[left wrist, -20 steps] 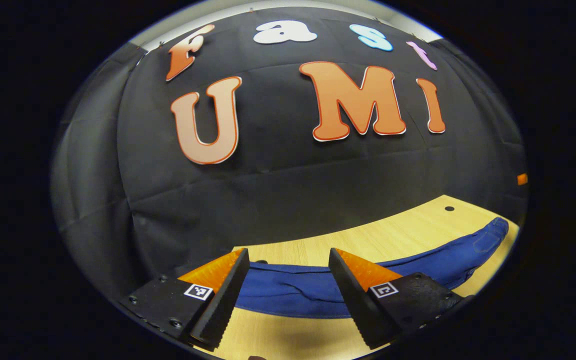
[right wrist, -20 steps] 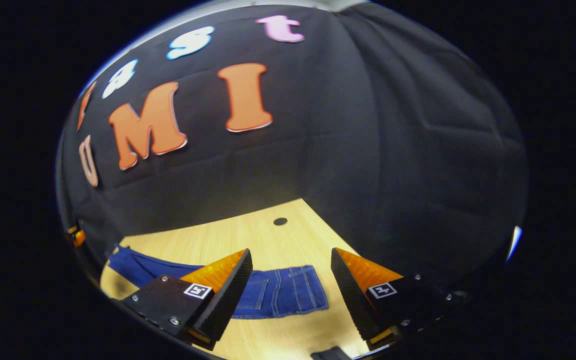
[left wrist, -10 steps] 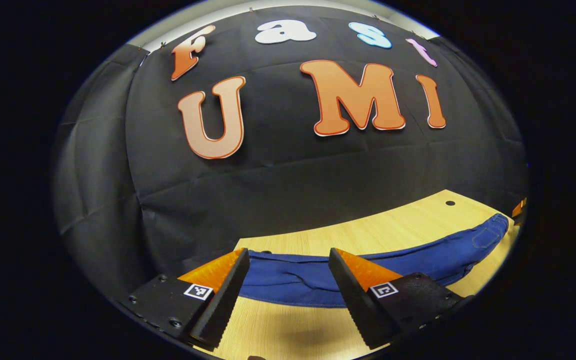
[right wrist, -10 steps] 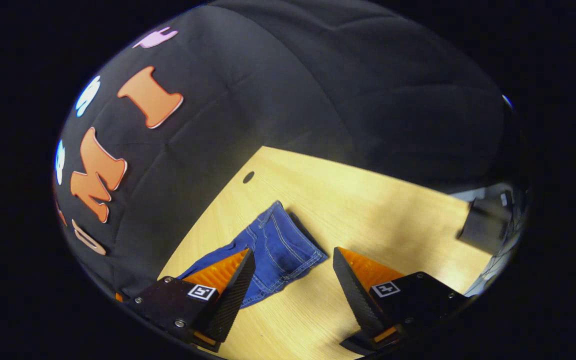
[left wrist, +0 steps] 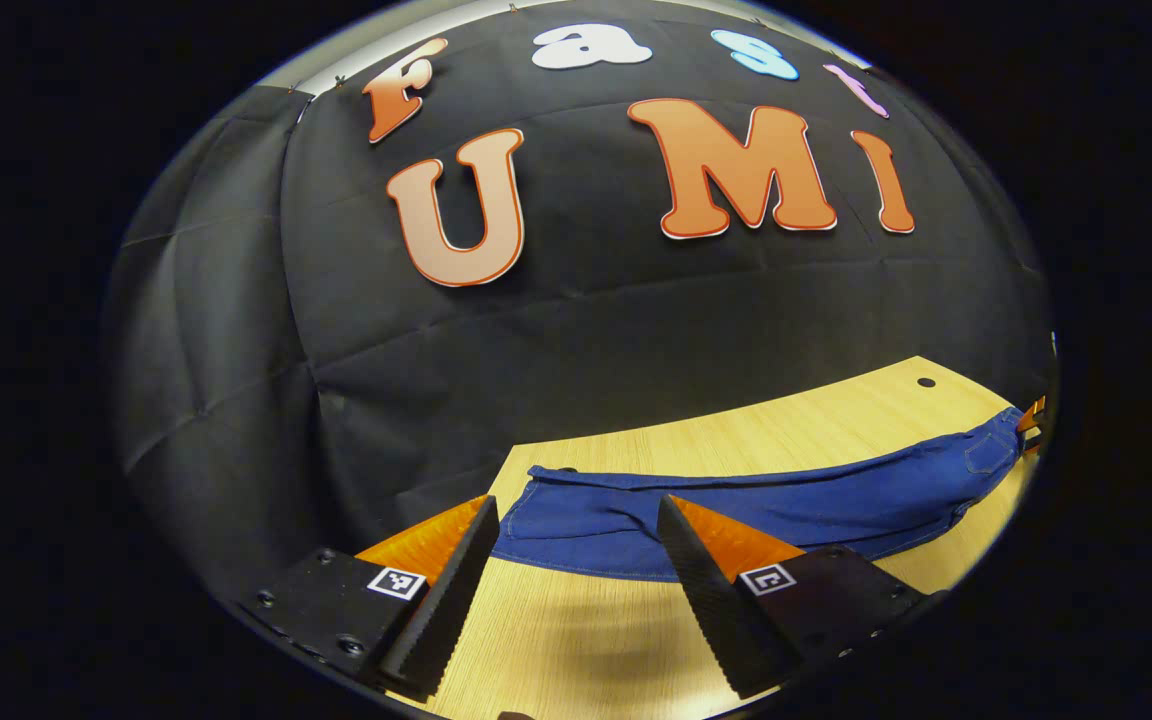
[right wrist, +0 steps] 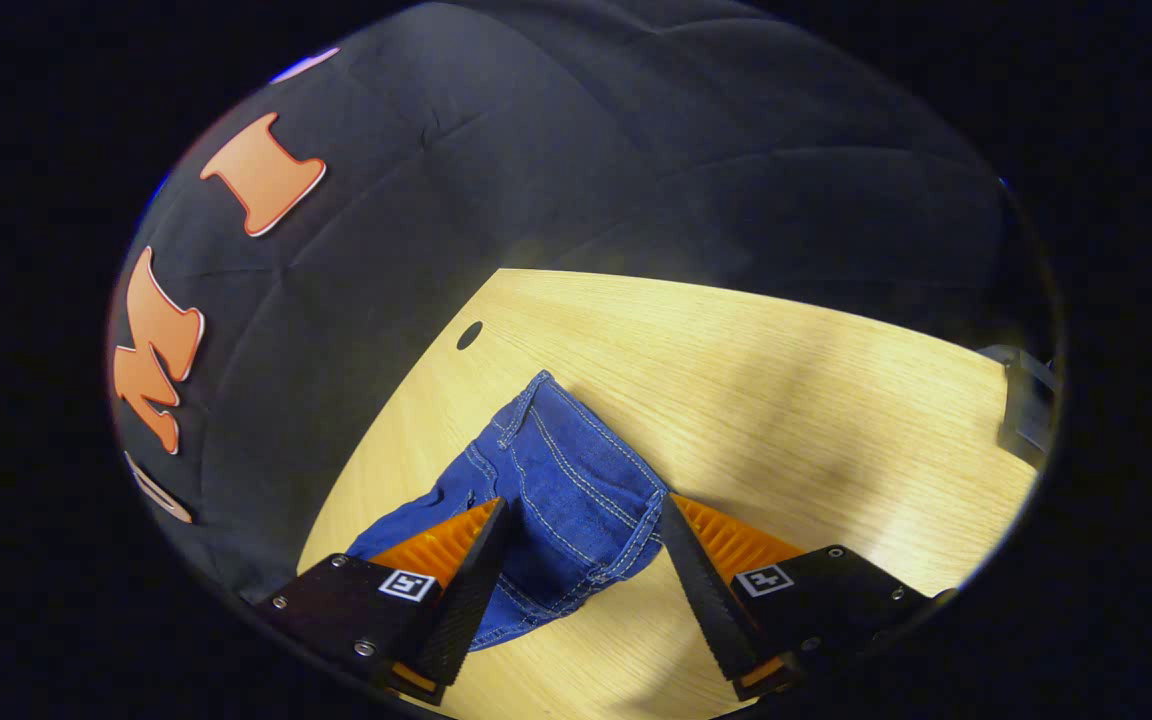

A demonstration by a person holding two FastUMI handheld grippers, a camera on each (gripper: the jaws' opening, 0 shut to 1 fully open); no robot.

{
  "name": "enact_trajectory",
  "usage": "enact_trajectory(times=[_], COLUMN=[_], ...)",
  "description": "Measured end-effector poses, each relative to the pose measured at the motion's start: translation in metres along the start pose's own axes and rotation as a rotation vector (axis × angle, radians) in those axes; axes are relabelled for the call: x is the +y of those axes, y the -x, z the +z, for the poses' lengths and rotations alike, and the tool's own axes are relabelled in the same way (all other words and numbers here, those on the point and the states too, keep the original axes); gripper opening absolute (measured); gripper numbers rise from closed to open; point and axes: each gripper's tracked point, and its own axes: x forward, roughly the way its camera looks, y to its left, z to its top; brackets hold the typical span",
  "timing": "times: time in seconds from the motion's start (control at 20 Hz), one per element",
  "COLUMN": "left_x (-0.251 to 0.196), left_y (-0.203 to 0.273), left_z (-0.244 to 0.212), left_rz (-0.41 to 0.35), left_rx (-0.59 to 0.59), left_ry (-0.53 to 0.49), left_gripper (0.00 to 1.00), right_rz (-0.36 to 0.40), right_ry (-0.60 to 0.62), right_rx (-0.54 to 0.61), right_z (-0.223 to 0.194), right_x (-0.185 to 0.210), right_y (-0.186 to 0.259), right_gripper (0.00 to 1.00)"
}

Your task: Grasp the waist and the cuffs of the jeans and fold them to make the two legs overlap; first hold the waist and fold one-third of the jeans toward the cuffs, then hold the cuffs and fold the remaining one-third in the same direction to finish folding.

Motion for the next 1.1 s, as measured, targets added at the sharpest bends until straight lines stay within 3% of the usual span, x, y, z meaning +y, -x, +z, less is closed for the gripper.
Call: enact_trajectory(times=[0.1, 0.25, 0.4, 0.75, 1.05, 1.1], left_x=[-0.001, -0.002, -0.006, -0.001, 0.026, 0.033], left_y=[-0.001, -0.005, -0.012, -0.026, -0.039, -0.041], left_z=[-0.001, -0.006, -0.009, -0.005, -0.011, -0.012], left_rz=[0.0, -0.003, -0.01, -0.033, -0.042, -0.045], left_rx=[0.007, 0.015, 0.026, 0.009, 0.017, 0.019], left_ry=[-0.003, -0.003, -0.003, -0.017, 0.02, 0.027], left_gripper=[0.98, 0.98, 0.98, 0.98, 1.0, 1.0], right_rz=[-0.051, -0.072, -0.039, 0.103, 0.281, 0.339], right_ry=[0.019, 0.196, 0.141, 0.12, 0.215, 0.219], right_rx=[0.027, 0.036, 0.051, -0.111, -0.161, -0.156], right_z=[-0.004, -0.002, 0.003, 0.047, 0.048, 0.051], right_x=[0.001, 0.006, 0.011, 0.044, 0.053, 0.059], right_y=[-0.012, -0.02, -0.015, 0.024, 0.033, 0.035], right_gripper=[0.85, 0.39, 0.2, 0.2, 0.19, 0.18])
